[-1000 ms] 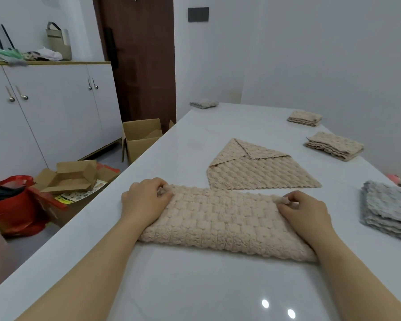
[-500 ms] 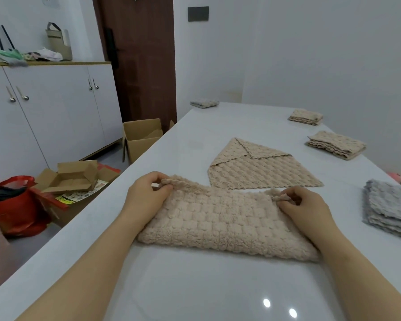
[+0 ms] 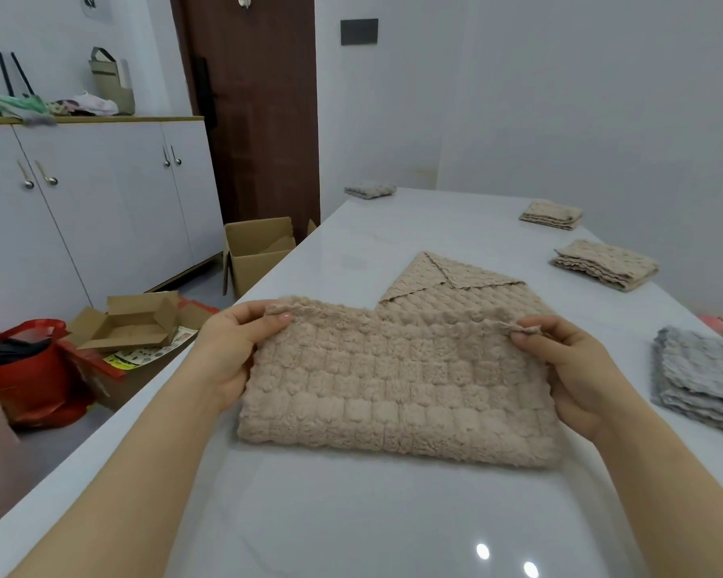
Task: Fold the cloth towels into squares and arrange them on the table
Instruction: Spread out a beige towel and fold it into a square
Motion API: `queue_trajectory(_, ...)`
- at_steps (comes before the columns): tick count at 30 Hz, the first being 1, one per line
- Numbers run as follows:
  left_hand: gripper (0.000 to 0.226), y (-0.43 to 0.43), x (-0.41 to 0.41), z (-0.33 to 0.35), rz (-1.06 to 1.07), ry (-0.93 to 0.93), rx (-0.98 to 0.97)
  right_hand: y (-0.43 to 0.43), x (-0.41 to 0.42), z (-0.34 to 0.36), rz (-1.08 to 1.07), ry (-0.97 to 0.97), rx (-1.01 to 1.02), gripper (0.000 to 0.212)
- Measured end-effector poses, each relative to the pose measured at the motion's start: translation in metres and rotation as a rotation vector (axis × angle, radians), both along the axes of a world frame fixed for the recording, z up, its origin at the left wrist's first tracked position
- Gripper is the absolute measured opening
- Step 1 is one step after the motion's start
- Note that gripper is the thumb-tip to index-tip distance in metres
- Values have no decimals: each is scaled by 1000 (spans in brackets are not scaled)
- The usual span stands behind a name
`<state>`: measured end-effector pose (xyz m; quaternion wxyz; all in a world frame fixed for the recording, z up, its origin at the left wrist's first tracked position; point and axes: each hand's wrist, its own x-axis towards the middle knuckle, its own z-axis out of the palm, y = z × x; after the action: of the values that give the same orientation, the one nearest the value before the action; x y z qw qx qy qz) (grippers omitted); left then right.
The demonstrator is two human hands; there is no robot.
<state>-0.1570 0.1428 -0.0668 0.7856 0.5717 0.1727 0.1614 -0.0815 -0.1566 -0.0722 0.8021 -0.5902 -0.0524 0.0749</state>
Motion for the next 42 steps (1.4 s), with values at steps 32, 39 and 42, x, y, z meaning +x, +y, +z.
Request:
queue_trajectory(32,12,1,-10,19,133,-79,91,6,-6,26,-362,-210,-174,21)
queue_trajectory(39,26,1,-2,-4,-10,196,201,4,1,10,-267,31,-324,13)
queue_trajectory(42,42,1,-2,-11,-190,251,445,6,1,-3,-288,-91,-509,6)
